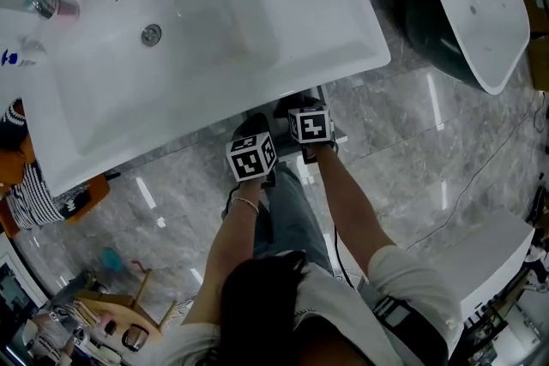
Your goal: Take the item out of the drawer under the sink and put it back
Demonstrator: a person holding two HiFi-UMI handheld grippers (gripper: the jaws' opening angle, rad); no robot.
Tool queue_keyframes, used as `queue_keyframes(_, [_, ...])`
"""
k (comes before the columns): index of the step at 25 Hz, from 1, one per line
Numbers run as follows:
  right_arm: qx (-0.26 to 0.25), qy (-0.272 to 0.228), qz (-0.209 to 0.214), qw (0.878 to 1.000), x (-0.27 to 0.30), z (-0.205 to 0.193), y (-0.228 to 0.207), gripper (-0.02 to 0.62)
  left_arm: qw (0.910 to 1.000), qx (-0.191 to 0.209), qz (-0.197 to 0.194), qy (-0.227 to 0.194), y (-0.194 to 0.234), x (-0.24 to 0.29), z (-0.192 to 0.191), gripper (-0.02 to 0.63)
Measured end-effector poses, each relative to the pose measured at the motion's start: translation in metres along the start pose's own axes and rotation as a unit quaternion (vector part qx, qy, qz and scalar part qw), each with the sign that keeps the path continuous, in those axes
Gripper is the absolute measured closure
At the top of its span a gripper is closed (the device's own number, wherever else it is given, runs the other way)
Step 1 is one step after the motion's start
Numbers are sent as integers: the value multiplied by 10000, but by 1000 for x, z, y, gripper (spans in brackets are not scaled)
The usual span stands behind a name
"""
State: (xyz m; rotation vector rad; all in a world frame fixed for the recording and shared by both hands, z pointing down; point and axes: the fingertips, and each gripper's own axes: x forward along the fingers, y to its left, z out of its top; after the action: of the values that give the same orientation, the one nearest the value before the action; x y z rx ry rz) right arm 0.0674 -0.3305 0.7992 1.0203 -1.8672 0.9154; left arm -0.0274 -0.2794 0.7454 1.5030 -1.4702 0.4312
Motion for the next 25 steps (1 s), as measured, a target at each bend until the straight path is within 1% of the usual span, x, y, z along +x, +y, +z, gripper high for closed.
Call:
queue_keyframes(4, [140, -162, 37, 9998, -22, 4, 8, 500, 10000, 51, -39, -70, -6, -15, 4, 603])
queue_keyframes(13, [130, -518, 84, 9985, -69, 15, 21, 500, 9994, 258, -126, -171, -19, -48, 9, 603])
queue_keyframes(16, [122, -577, 99, 9982, -86, 14, 23, 502, 9987, 404, -125, -287, -26, -61, 14, 603])
queue_keyframes(19, [108, -656, 103, 9977, -103, 16, 27, 502, 9976, 549, -210, -371, -33, -73, 21, 603])
queue_keyframes(25, [-55, -786, 226, 9966, -135, 17, 42, 502, 9970, 433, -328, -553, -44, -93, 29, 603])
